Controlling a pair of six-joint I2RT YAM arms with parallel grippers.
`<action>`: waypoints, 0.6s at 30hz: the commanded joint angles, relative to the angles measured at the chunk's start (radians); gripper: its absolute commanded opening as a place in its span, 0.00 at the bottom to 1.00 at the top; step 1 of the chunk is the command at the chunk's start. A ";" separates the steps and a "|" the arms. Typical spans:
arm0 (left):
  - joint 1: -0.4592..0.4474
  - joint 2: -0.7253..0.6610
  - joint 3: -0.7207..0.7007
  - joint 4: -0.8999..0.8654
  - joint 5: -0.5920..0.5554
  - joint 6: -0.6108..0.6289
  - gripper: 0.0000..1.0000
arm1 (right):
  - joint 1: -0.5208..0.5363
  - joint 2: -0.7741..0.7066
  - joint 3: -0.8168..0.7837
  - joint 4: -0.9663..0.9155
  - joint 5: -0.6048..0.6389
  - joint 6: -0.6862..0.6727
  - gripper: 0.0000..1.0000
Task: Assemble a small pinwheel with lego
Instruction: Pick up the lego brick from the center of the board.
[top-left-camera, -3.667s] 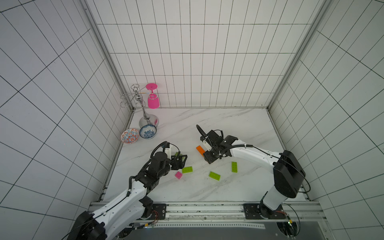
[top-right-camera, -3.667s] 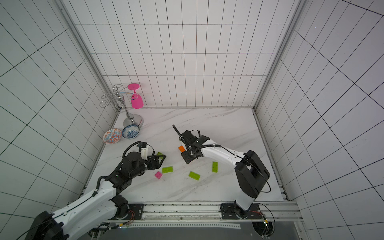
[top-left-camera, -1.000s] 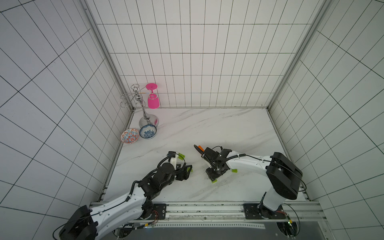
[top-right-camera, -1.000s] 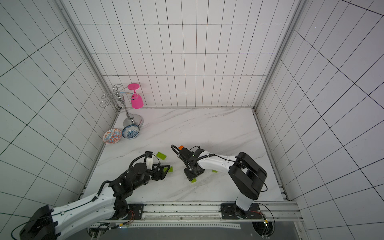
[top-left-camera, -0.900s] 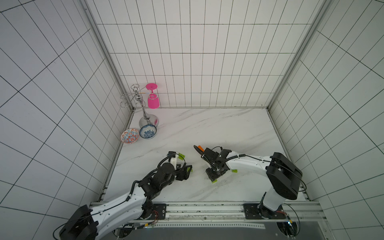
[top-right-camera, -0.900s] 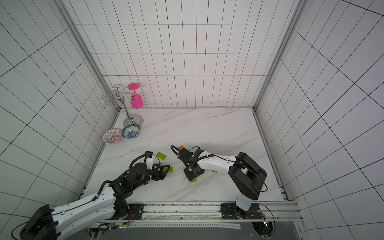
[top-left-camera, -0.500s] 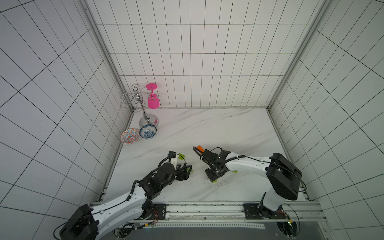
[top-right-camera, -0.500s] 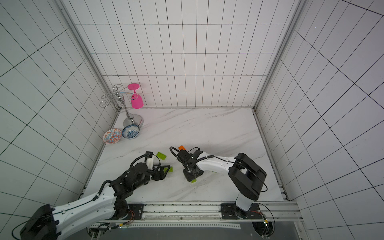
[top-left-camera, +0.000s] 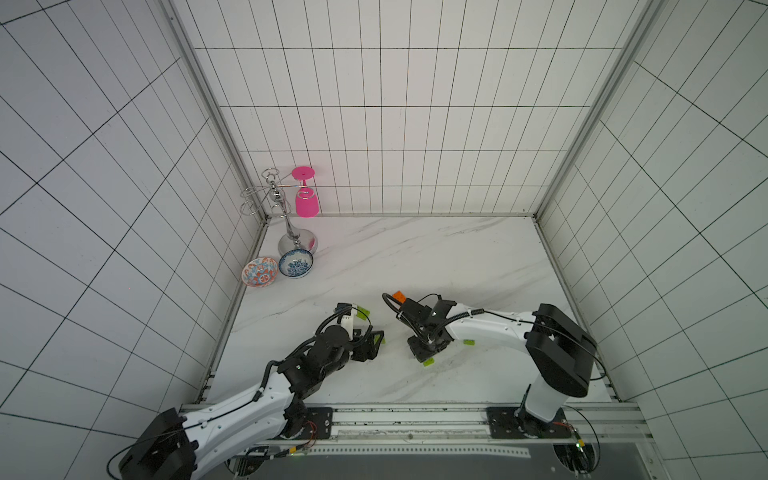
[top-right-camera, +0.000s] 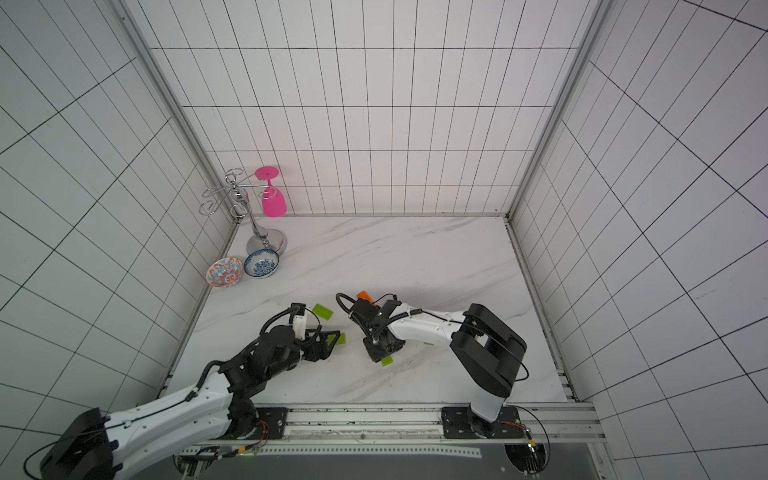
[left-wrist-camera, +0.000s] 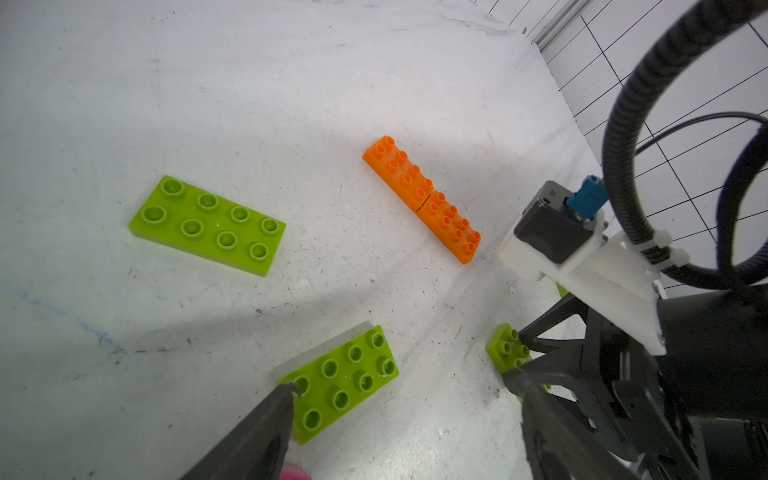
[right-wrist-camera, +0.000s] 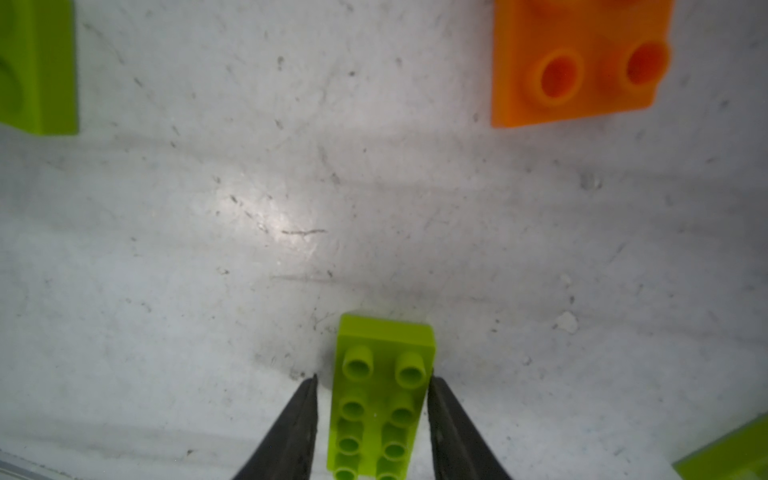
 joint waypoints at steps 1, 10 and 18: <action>0.004 -0.009 -0.014 0.006 -0.018 -0.005 0.87 | 0.010 0.016 0.055 -0.044 0.026 0.025 0.44; 0.007 -0.006 -0.013 0.007 -0.018 -0.001 0.87 | 0.010 0.025 0.059 -0.044 0.025 0.026 0.41; 0.008 -0.009 -0.015 0.006 -0.017 -0.001 0.87 | 0.012 0.039 0.059 -0.043 0.020 0.025 0.41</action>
